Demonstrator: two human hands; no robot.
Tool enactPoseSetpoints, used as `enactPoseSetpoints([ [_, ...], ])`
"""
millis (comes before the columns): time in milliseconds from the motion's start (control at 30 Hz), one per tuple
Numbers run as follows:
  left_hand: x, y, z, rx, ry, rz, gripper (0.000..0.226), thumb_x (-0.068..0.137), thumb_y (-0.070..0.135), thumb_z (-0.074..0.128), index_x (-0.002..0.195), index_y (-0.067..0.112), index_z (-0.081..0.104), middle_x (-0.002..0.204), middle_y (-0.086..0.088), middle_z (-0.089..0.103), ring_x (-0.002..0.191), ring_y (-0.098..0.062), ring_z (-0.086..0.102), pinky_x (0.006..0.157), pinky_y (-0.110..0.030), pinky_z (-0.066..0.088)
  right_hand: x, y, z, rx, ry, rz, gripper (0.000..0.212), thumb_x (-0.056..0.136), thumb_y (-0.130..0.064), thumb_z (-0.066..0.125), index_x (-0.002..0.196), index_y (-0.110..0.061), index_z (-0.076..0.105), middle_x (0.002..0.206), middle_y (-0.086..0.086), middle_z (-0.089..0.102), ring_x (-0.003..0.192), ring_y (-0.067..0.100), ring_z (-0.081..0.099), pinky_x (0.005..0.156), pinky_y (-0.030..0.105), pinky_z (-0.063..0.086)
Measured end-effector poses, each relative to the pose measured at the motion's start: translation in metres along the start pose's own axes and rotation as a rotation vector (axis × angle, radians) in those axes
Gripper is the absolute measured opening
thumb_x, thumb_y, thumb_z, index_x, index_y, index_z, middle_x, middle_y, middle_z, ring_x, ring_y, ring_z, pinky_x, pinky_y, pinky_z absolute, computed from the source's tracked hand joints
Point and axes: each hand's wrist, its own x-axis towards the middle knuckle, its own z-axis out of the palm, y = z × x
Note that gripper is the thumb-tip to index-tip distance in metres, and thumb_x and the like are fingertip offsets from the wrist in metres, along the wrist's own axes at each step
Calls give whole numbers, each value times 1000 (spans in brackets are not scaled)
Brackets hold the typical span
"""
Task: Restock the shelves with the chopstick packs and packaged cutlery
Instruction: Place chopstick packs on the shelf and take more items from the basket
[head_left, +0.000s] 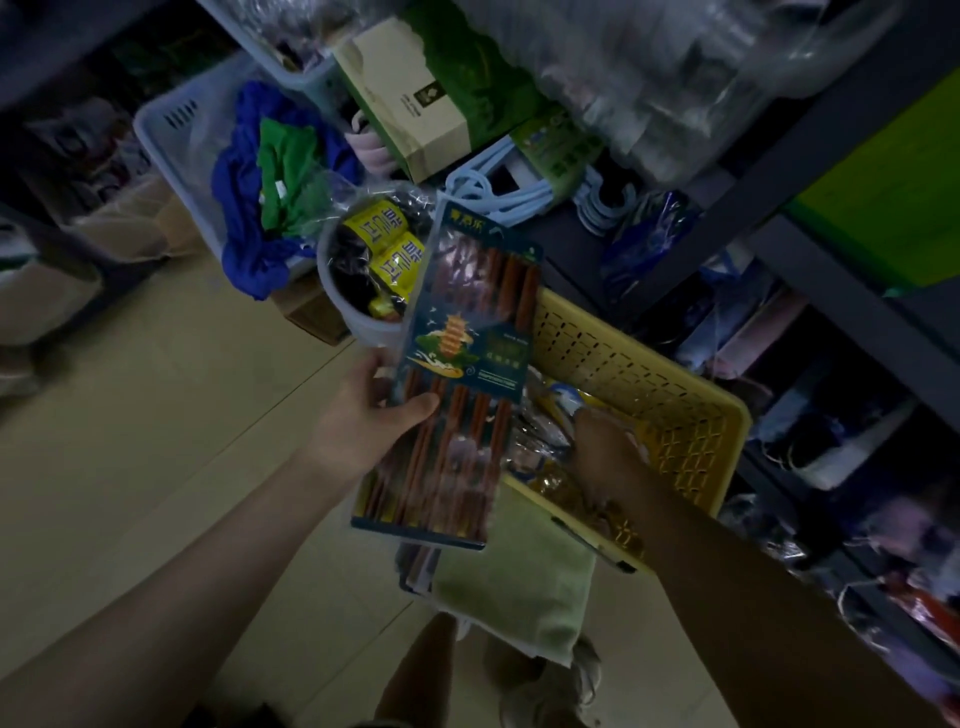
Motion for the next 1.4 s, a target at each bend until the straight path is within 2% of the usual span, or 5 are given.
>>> enactPoseSetpoints([
  [300,-29,20,-6,112,-25,259,36,78,5,68,104,22,49,80,13,61,57,12,56,52,-4,41,-46,8,-53,485,-47,-21,30,93,-21,52,118,-4,55,112,18,63,93,28,60,78,31,47],
  [667,-91,83,7,-92,-187,408,23,81,-1,60,96,16,53,64,17,69,58,-1,63,50,-12,50,-239,80,-148,1294,368,45,11,85,-7,62,95,-11,66,88,6,70,83,21,64,83,35,50],
  [900,-133,89,34,-118,-202,367,20,82,12,64,95,22,52,97,-5,61,88,-24,60,80,-38,53,-330,118,-182,1340,698,30,19,82,0,60,88,-18,63,85,2,65,74,12,62,77,33,49],
  [1167,-185,106,73,-292,-197,337,17,82,13,63,91,23,52,86,0,64,76,-16,63,66,-31,49,-362,132,-197,1530,823,-138,26,87,8,51,93,-16,59,65,-10,72,59,1,68,58,16,55],
  [1400,-266,118,124,-440,-166,422,21,83,11,60,87,29,51,87,-2,66,71,-16,66,58,-32,49,-418,182,-229,1486,1024,-238,26,87,4,51,88,-20,61,80,-2,71,78,19,67,75,38,56],
])
